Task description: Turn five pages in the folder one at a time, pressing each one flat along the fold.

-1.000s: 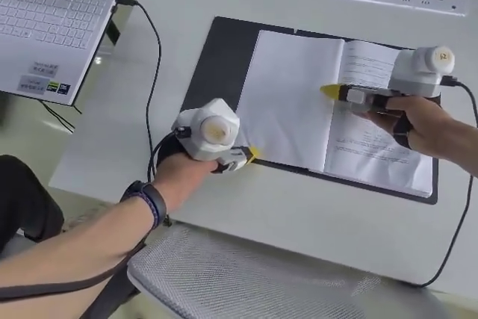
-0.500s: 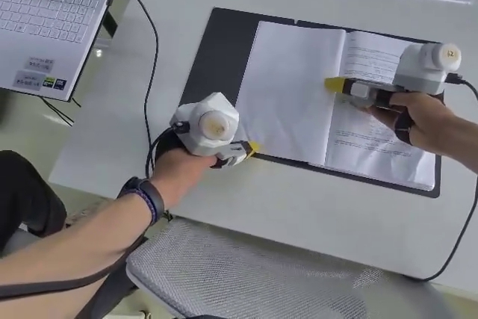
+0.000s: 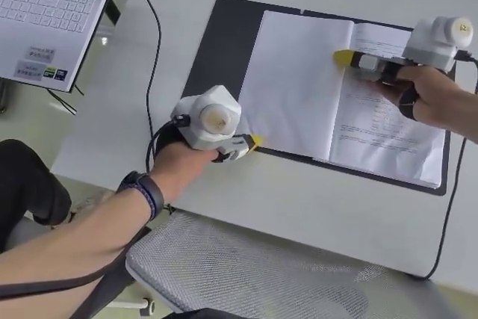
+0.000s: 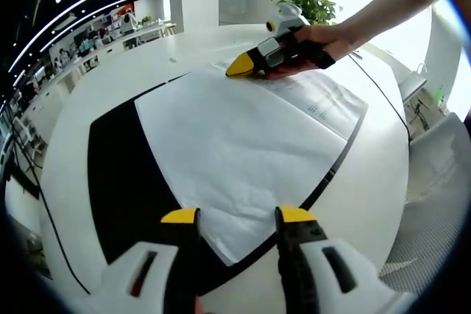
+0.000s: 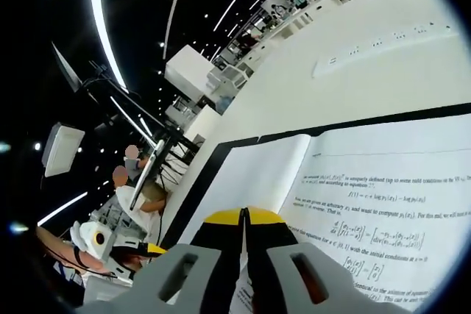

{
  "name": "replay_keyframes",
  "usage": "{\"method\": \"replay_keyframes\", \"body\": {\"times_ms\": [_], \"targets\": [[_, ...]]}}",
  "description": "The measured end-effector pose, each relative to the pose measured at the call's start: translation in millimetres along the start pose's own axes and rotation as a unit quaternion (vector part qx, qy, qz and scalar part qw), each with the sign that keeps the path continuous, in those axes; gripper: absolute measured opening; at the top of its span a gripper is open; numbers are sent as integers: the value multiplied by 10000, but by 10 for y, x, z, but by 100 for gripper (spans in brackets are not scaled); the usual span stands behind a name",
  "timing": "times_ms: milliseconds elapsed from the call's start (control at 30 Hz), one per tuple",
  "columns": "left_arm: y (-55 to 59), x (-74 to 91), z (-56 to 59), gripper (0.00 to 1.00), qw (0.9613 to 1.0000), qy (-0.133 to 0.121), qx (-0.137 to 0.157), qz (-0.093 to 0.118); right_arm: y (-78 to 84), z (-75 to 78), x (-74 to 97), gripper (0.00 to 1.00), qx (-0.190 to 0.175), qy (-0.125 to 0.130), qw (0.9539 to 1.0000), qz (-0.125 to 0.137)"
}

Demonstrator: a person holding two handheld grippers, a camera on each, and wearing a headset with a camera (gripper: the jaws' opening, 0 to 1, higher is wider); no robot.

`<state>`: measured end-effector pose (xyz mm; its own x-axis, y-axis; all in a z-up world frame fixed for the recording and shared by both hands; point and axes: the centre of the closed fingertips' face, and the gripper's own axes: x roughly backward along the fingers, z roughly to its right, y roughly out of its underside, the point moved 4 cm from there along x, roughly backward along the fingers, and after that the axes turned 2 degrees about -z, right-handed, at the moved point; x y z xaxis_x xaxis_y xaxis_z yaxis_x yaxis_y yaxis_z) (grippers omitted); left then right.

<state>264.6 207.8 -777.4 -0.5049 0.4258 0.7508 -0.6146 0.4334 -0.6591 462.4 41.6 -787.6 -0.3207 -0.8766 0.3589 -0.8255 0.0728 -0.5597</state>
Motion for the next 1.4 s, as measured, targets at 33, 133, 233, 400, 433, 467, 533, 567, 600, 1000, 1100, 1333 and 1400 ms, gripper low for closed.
{"method": "replay_keyframes", "body": {"times_ms": [33, 133, 233, 400, 433, 467, 533, 567, 600, 1000, 1100, 1333, 1400], "targets": [[-1, -1, -2, 39, 10000, 8, 1, -3, -23, 66, -14, 0, 7, 20, 10000, 31], [-1, -5, -11, 39, 10000, 34, 6, -2, -123, 199, -77, 0, -21, 99, 9999, 132], [2, -13, -20, 39, 10000, 45, -12, -6, -205, 230, -81, 0, -178, 223, 9992, 293], [1, -12, -28, 39, 10000, 70, -18, -12, -353, 362, -138, 0, -406, 312, 9977, 446], [1, -12, -30, 39, 10000, 71, -17, -10, -373, 380, -151, 0, -424, 327, 9975, 457], [0, -10, -31, 38, 10000, 73, -17, -7, -400, 393, -161, 0, -454, 345, 9972, 474], [-3, -4, -29, 38, 10000, 70, -14, 4, -427, 384, -163, 0, -586, 371, 9962, 518], [-4, -1, -27, 38, 10000, 67, -9, 8, -448, 398, -171, 0, -605, 390, 9960, 534], [-7, 2, -24, 38, 10000, 65, -8, 7, -486, 420, -181, 0, -616, 428, 9956, 568], [27, -67, -78, 38, 10000, 71, 11, 14, -550, 405, -150, 0, -799, 570, 9919, 804], [44, -100, -109, 37, 10000, 76, 11, 9, -503, 368, -136, 0, -754, 475, 9933, 735], [59, -123, -120, 37, 10000, 86, 18, 6, -304, 238, -102, 0, -554, 190, 9977, 351], [67, -133, -123, 37, 10000, 77, 6, 16, -240, 182, -84, 0, -522, 122, 9981, 293]]}}
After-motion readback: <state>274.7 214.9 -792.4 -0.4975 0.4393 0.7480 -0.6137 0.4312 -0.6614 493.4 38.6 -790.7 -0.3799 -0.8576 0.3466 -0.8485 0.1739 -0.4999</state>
